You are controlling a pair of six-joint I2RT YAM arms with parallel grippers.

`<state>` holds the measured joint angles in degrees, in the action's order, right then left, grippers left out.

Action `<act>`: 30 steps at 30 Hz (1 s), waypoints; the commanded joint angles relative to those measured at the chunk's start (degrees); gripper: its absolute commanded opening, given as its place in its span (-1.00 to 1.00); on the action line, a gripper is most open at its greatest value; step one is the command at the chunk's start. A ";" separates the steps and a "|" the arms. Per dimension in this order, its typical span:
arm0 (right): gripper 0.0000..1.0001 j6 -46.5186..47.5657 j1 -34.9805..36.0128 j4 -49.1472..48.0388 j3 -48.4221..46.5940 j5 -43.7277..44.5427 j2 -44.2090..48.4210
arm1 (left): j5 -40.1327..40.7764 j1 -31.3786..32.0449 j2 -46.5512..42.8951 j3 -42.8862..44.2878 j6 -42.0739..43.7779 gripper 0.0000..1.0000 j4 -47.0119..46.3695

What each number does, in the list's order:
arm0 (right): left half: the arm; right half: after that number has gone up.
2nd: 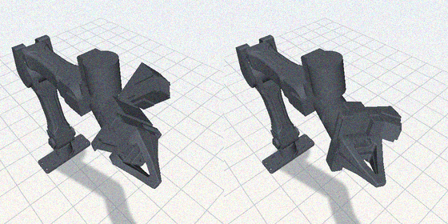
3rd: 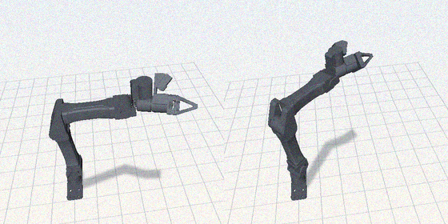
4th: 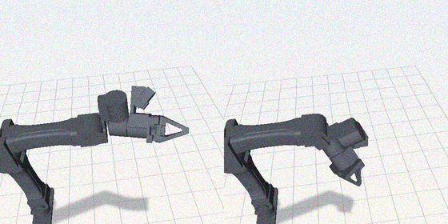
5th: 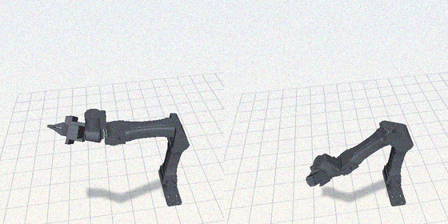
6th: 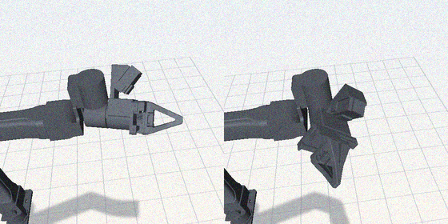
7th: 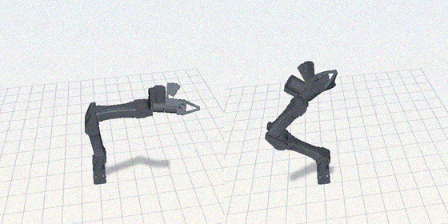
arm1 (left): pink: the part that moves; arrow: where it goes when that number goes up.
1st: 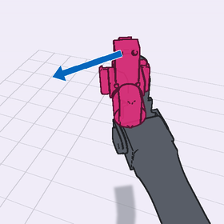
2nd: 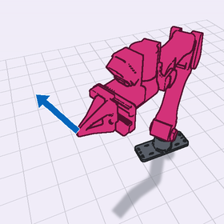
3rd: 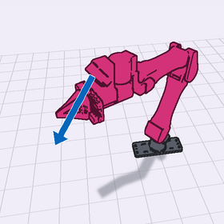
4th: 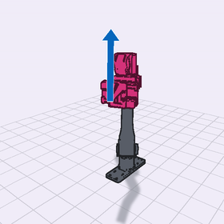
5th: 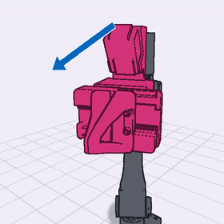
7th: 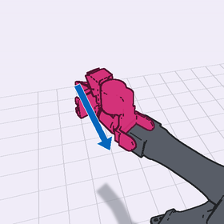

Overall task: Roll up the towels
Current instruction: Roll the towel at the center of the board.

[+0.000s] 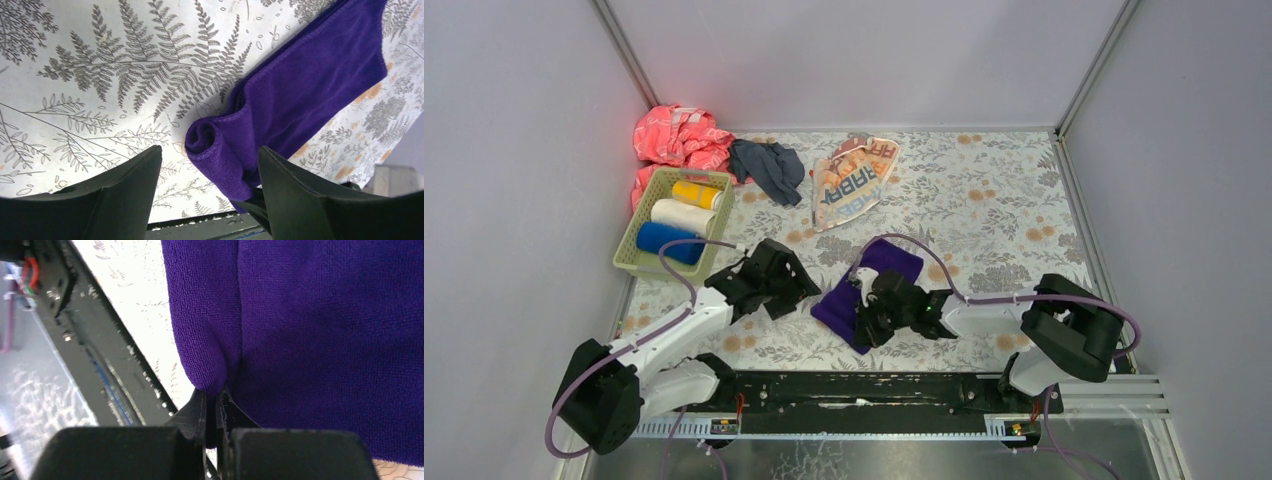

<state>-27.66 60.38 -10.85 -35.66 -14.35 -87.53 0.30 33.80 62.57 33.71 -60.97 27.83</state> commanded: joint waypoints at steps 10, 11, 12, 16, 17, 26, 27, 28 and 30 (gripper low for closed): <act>-0.98 -23.57 -13.84 -35.47 13.67 -28.80 -3.67 | -1.33 6.87 -0.25 1.91 -6.45 0.32 -1.62; -0.98 -24.62 -14.56 -36.53 13.98 -29.49 -4.69 | -1.20 7.21 -0.05 1.94 -6.52 0.31 -1.64; -0.97 -25.03 -15.05 -36.48 13.94 -29.81 -5.61 | -0.96 7.57 0.33 1.90 -6.61 0.29 -1.75; -0.97 -27.38 -16.54 -38.89 14.80 -31.01 -9.52 | -0.90 8.36 2.16 1.92 -6.72 0.22 -2.96; -0.97 -28.10 -16.95 -39.95 15.23 -31.48 -10.44 | -0.72 8.56 2.65 1.96 -6.71 0.21 -3.10; -0.92 -28.86 -18.38 -39.36 15.79 -31.97 -13.46 | -0.15 9.85 9.86 2.40 -5.64 0.04 -7.19; -0.91 -28.58 -18.41 -38.75 15.61 -31.83 -13.32 | 0.01 9.92 10.80 2.48 -5.45 0.03 -7.53; -0.90 -28.19 -18.46 -37.78 15.28 -31.61 -13.01 | 0.33 9.96 11.72 2.54 -5.29 -0.01 -7.75; -0.85 -26.78 -18.54 -34.33 14.67 -30.64 -11.60 | 0.90 9.97 13.52 2.47 -4.98 -0.07 -7.71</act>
<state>-56.14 42.46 -49.71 -20.29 -45.39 -100.25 -0.73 43.38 73.56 34.63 -67.07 23.29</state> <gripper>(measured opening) 0.061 0.487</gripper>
